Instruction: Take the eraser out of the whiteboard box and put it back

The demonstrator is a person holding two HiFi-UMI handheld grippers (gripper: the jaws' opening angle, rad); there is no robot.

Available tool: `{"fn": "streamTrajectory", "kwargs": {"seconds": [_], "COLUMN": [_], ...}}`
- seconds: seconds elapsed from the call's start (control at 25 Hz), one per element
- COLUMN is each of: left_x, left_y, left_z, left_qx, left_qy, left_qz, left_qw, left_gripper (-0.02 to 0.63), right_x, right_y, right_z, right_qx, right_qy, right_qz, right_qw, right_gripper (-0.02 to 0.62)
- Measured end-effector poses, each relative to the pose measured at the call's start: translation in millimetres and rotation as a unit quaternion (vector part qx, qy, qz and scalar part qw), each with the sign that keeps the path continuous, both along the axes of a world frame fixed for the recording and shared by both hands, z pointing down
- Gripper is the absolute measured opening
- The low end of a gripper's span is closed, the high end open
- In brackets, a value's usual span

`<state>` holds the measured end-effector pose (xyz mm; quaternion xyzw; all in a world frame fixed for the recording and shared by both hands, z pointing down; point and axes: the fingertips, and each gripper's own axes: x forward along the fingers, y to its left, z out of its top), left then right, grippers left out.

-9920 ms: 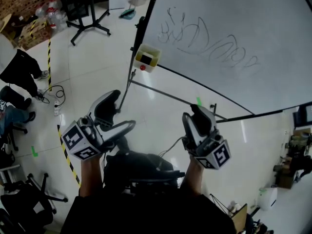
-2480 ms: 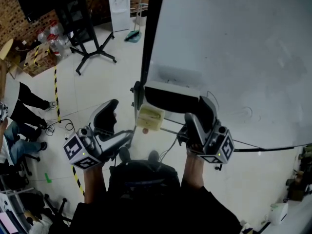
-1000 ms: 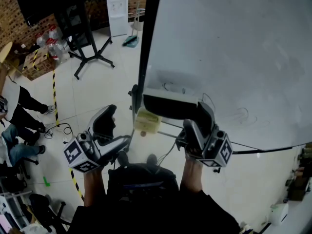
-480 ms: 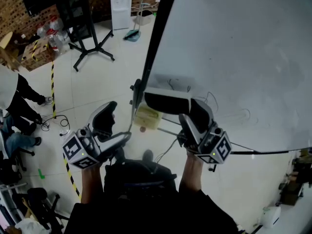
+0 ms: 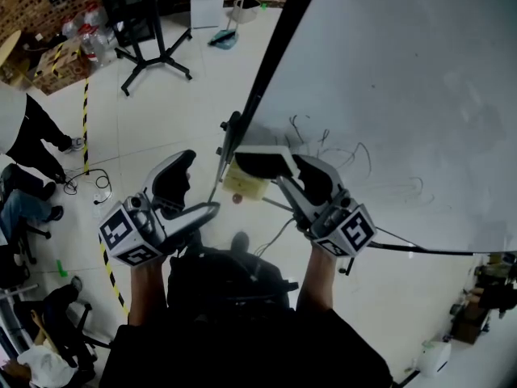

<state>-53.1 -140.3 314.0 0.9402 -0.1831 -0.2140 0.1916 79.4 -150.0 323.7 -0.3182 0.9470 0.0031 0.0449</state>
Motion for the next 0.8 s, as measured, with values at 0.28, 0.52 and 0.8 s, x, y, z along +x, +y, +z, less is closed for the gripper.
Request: {"fn": "streamTrajectory", "kwargs": {"seconds": [0.28,0.52,0.8], "left_x": [-4,-4,-7], "left_y": [-1,0,-2], "left_z": [4,9,13], "left_qx": [-0.006,-0.012,-0.016], "left_qy": [-0.006,-0.011,-0.010], "left_qz": [-0.003,-0.006,-0.012], "left_qw": [1.0000,0.9999,0.9998], "left_gripper": [0.414,0.414,0.414], "right_x": [-15,-21,-26], "right_y": [-3,-6,-6], "right_z": [31,56,94], "right_qx": [-0.024,-0.035,-0.063], "right_qy": [0.063,0.106,0.152], "right_qz": [-0.014,-0.016,-0.027], "right_qw": [0.998,0.994,0.986], "right_gripper": [0.164,0.164,0.164]}}
